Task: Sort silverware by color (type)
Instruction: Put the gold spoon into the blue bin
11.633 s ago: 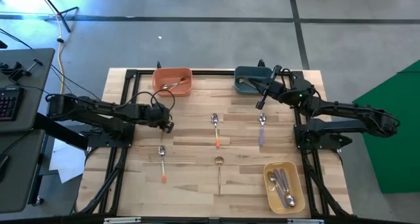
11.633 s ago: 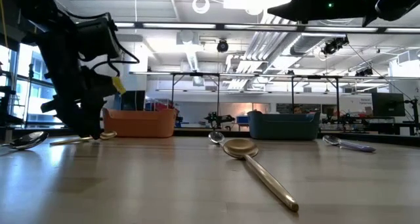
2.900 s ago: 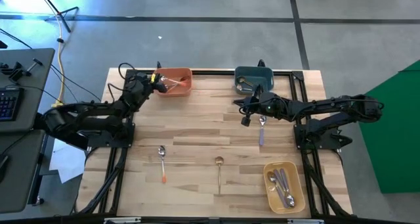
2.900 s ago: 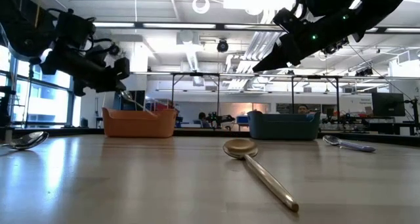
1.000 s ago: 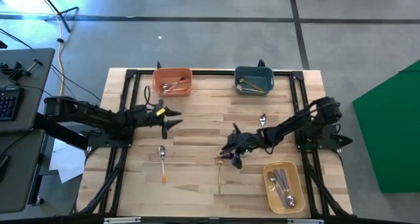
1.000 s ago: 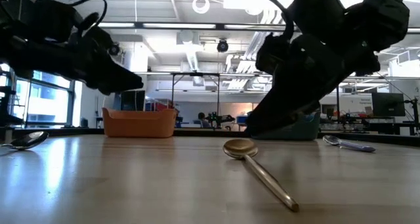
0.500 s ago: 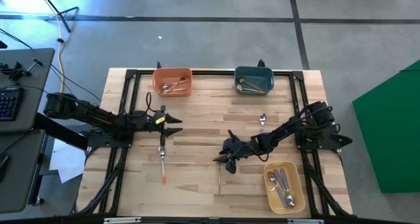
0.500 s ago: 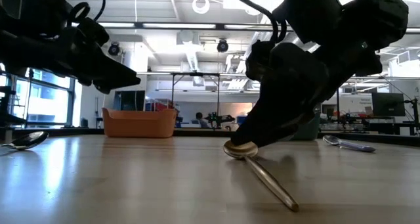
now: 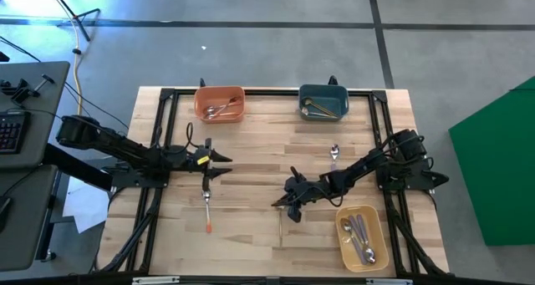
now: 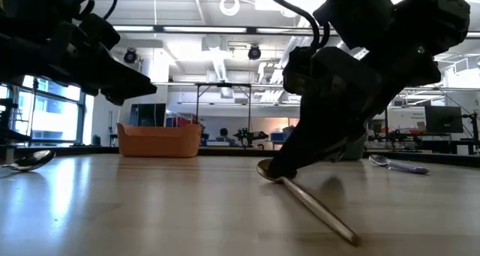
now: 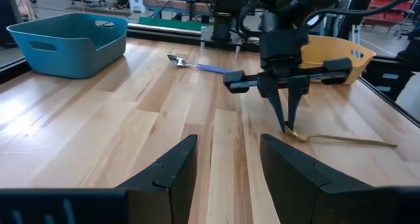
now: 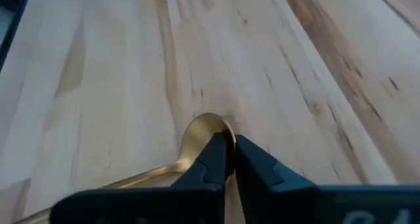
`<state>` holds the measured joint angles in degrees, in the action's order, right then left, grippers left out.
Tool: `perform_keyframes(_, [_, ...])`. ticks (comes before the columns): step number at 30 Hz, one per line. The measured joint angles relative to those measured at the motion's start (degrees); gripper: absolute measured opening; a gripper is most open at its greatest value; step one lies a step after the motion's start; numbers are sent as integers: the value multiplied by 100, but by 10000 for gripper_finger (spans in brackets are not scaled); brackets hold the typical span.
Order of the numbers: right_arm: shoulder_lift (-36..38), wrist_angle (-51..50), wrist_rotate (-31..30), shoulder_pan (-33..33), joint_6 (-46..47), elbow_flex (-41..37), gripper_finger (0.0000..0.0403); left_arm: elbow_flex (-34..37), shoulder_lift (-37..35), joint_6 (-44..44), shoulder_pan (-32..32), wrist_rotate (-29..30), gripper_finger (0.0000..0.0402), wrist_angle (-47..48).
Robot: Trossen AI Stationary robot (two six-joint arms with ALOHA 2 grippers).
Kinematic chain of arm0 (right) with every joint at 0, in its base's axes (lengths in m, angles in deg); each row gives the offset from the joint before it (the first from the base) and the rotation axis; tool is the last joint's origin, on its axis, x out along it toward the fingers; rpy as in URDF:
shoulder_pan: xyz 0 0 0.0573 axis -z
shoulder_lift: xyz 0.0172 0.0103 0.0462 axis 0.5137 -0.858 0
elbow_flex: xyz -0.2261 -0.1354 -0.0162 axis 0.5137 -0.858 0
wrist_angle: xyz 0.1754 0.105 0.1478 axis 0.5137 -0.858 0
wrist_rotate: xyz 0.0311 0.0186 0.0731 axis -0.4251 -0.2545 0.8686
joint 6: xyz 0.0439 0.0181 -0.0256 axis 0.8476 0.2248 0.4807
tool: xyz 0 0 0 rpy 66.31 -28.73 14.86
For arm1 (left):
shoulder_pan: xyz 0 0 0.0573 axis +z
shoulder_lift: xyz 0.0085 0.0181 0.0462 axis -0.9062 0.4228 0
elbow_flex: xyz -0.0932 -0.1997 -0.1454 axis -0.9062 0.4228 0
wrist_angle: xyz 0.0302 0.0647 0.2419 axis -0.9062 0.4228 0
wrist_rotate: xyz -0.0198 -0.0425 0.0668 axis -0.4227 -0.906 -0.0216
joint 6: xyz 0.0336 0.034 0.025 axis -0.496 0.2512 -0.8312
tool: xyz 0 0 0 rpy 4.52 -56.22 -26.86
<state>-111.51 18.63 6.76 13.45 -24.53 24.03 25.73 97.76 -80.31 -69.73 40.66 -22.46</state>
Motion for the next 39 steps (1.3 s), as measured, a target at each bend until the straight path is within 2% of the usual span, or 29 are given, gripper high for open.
perform_keyframes(6, [87,77,53,79,-134,-9,6,1,0,0,-96,137,143,2])
perform_keyframes(12, [860,-343,-7,421,-613,7,2,-1,0,0,-150,208,134,4])
perform_keyframes(16, [1766,-922,-492,875,-1015,7,0,-1,0,-2,-150,377,131,0])
perform_keyframes(21, [3078,-1517,-1748,1694,-1162,-163,0,-2,0,-5,-149,601,131,1])
perform_keyframes(26, [4289,-1553,-3063,2685,-526,-975,0,-4,0,-4,-148,620,131,2])
perform_keyframes(30, [4879,-1123,-3875,3446,337,-1825,0,-4,0,-107,-148,629,131,0])
perform_keyframes(34, [5055,-475,-4103,4050,836,-2257,0,-4,0,-205,-148,639,131,0])
perform_keyframes(39, [4802,-850,-4169,4482,1679,-2288,0,-4,0,-212,-148,639,131,0])
